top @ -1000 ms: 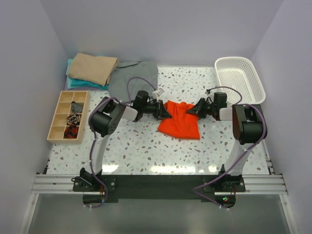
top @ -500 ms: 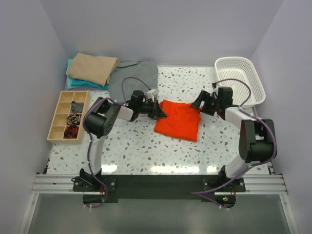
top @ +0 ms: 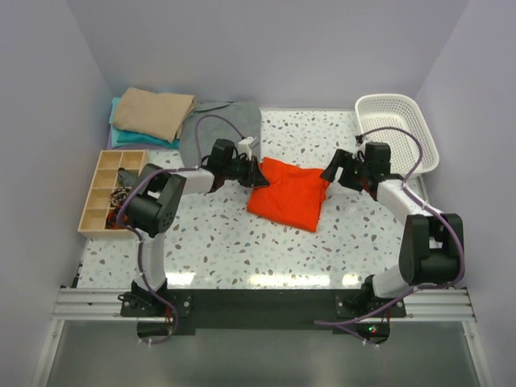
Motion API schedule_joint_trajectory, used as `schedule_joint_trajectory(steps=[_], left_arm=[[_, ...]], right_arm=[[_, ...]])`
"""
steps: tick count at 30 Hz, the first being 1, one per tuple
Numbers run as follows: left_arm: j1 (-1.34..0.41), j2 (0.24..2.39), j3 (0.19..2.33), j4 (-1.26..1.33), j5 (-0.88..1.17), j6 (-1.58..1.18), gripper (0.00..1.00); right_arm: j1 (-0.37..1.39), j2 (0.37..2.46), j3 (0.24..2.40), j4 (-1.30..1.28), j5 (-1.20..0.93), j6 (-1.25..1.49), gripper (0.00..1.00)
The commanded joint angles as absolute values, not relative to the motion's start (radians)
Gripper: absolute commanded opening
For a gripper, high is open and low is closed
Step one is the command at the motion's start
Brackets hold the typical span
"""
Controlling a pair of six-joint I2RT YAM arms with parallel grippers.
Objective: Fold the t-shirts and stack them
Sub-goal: Neatly place the folded tshirt to the corner
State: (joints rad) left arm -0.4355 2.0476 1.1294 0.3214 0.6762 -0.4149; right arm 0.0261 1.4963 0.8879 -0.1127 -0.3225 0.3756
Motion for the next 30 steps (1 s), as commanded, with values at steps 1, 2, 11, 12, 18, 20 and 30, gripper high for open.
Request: schedule_joint_trajectory(steps=[1,2,11,12,18,20,30], left_arm=[[-0.419,1.976,1.229,0.238,0.673,-0.331,0.0],[-0.416,1.977,1.244,0.213,0.678,-0.321,0.0],[-0.339,2.031,1.655,-0.185,0.669,-0.162,0.0],[-0.315,2.043,1.752,-0.225,0.617,-0.141,0.0],[-0.115,2.162,2.184,-0.457,0.563,-0.066,0.0],[-0.031,2.206,2.352,-0.514,0.569,-0.048,0.0],[0.293,2.324,2.404,-0.446,0.611,-0.049,0.0]], right_arm=[[0.029,1.457,0.925,-0.137,-0.314,0.354,0.84],[0.029,1.46,0.925,-0.135,-0.322,0.357,0.84],[0.031,1.499,0.913,-0.129,-0.351,0.356,0.84],[0.028,1.503,0.916,-0.129,-0.354,0.359,0.84],[0.029,1.532,0.923,-0.12,-0.376,0.365,0.84],[0.029,1.54,0.925,-0.115,-0.379,0.371,0.84],[0.031,1.632,0.968,-0.117,-0.397,0.374,0.84]])
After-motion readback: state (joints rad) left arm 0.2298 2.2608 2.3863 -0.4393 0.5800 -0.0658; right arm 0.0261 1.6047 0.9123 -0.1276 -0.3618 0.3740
